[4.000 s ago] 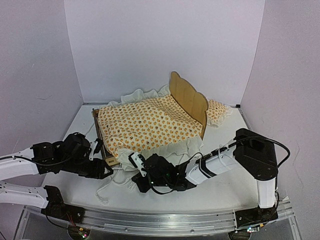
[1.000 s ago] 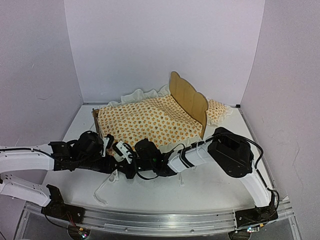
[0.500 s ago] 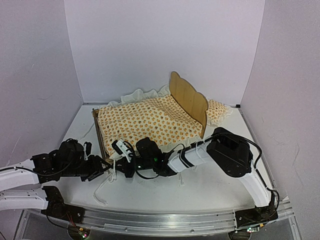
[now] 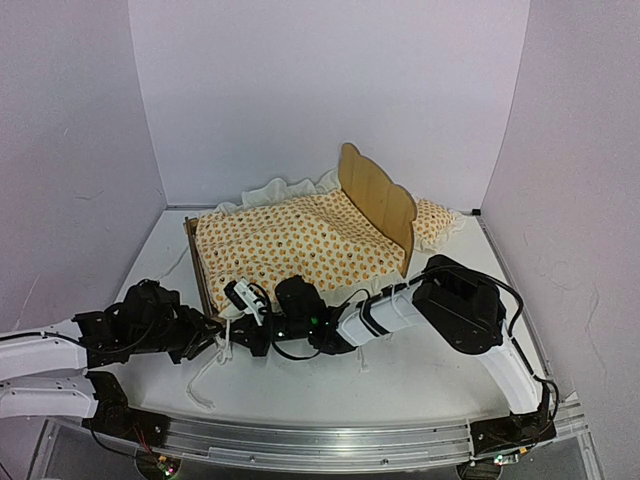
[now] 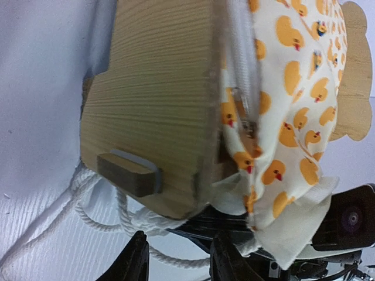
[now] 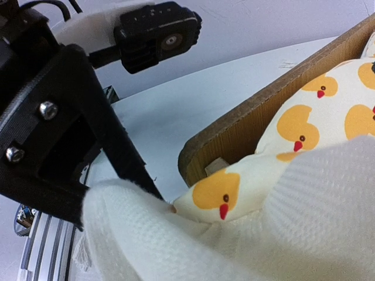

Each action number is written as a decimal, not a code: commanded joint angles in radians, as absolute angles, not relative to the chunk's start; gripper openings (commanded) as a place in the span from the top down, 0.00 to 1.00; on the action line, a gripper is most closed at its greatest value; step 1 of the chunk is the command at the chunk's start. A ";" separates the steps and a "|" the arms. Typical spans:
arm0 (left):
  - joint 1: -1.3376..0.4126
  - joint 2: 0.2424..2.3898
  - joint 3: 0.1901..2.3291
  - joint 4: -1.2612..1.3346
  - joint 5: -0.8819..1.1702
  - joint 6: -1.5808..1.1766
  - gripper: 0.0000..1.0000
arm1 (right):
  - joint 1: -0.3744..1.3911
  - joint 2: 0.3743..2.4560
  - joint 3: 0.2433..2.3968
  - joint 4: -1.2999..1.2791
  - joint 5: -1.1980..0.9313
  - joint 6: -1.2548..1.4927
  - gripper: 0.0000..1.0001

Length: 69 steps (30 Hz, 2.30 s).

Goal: Set up the pet bed

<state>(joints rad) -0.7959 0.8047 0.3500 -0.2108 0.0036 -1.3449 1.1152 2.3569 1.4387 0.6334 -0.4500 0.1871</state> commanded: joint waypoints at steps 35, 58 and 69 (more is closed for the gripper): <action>-0.784 0.852 0.259 0.053 -0.031 -1.633 1.00 | 1.124 2.316 1.423 0.735 -0.446 0.202 0.97; -0.784 0.678 0.334 -0.100 -0.072 -1.522 1.00 | 1.349 2.126 1.436 -0.150 -0.202 0.213 0.18; -0.784 0.667 0.363 -0.202 -0.158 -1.487 1.00 | 1.359 2.329 1.699 -0.158 -0.234 0.027 0.22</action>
<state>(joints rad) -0.7807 0.6827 0.2981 -0.1493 -0.0994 -1.5208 1.3621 2.2932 1.6291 -0.1661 -0.2173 0.1432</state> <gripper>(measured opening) 0.018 0.823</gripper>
